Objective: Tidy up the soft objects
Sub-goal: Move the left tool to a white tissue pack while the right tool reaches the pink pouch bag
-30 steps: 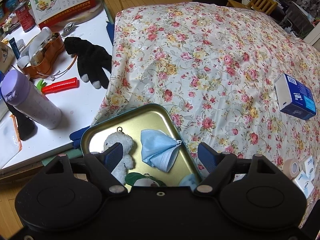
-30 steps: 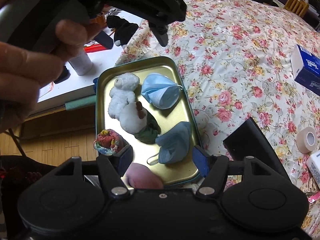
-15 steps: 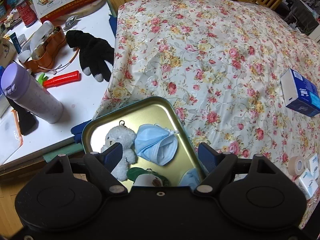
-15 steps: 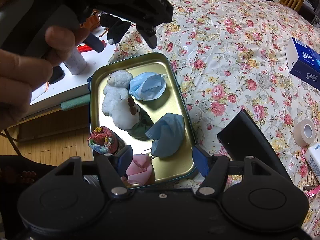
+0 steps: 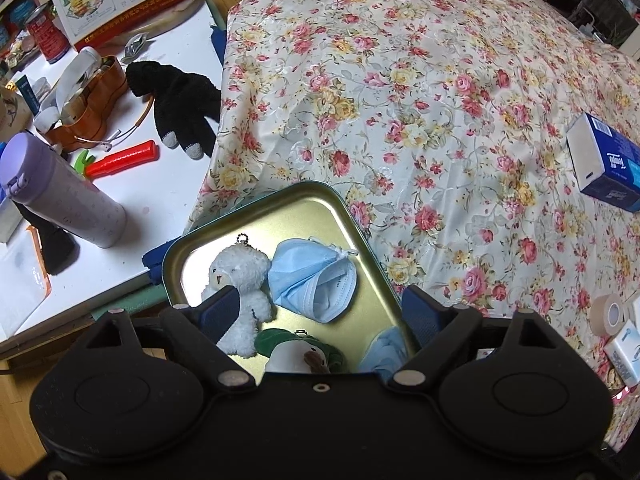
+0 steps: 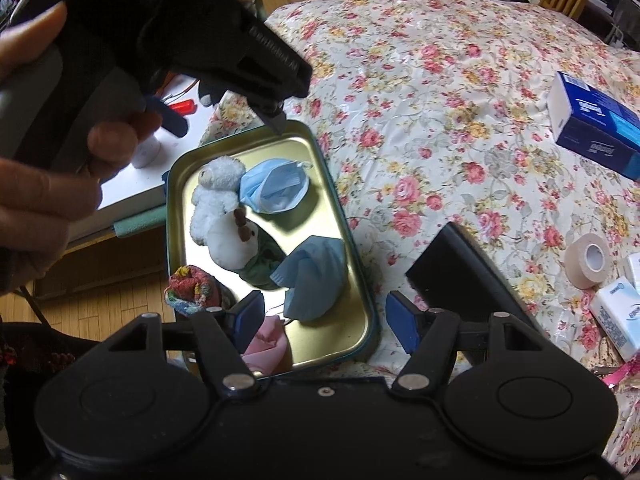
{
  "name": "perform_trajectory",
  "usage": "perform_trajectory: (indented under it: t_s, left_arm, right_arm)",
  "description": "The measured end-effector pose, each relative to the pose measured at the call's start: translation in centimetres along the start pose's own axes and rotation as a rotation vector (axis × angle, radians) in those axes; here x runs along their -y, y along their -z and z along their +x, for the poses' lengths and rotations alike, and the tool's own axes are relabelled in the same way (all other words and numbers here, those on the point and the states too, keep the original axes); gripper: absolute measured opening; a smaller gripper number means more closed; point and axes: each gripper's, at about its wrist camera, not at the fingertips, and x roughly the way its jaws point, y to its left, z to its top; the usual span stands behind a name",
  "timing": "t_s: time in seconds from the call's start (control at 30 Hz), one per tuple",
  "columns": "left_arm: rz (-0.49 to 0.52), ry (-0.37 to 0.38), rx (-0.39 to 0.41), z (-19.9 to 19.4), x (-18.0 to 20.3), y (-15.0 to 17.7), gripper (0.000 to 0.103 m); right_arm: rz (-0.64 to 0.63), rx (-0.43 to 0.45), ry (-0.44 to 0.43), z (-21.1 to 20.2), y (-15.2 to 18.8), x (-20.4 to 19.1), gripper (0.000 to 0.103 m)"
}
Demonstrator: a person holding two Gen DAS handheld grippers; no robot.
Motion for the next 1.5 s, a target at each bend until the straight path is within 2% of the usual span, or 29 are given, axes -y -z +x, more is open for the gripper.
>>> perform_trajectory:
  t_s: [0.2,0.4,0.73,0.9,0.97,1.2,1.5]
  left_arm:
    - [0.029,-0.018,-0.013,0.6,1.1,0.2,0.085]
    - [0.076,-0.031,-0.027,1.2,2.9,0.5,0.085]
    - [0.168,-0.044,-0.03,1.7,6.4,1.3,0.085]
    - [0.206,-0.049,-0.028,1.9,8.3,1.5,0.085]
    - [0.221,-0.05,-0.033,2.1,9.0,1.7,0.085]
    - [0.267,-0.036,-0.041,2.5,11.7,2.1,0.085]
    - [0.315,-0.032,-0.009,2.4,13.8,2.9,0.085]
  right_arm:
    - [0.063,0.055,0.03,-1.9,-0.3,3.5,0.067]
    - [0.174,0.107,0.099,-3.8,0.3,9.4,0.068]
    - [0.369,0.137,0.287,-5.5,3.4,20.1,0.069]
    - [0.438,0.136,0.4,-5.4,5.0,23.9,0.069]
    - [0.462,0.131,0.42,-5.1,5.5,25.2,0.069]
    - [0.527,0.093,0.356,-4.9,8.3,28.0,0.071]
    - [0.521,0.059,0.279,-2.9,10.0,27.6,0.076]
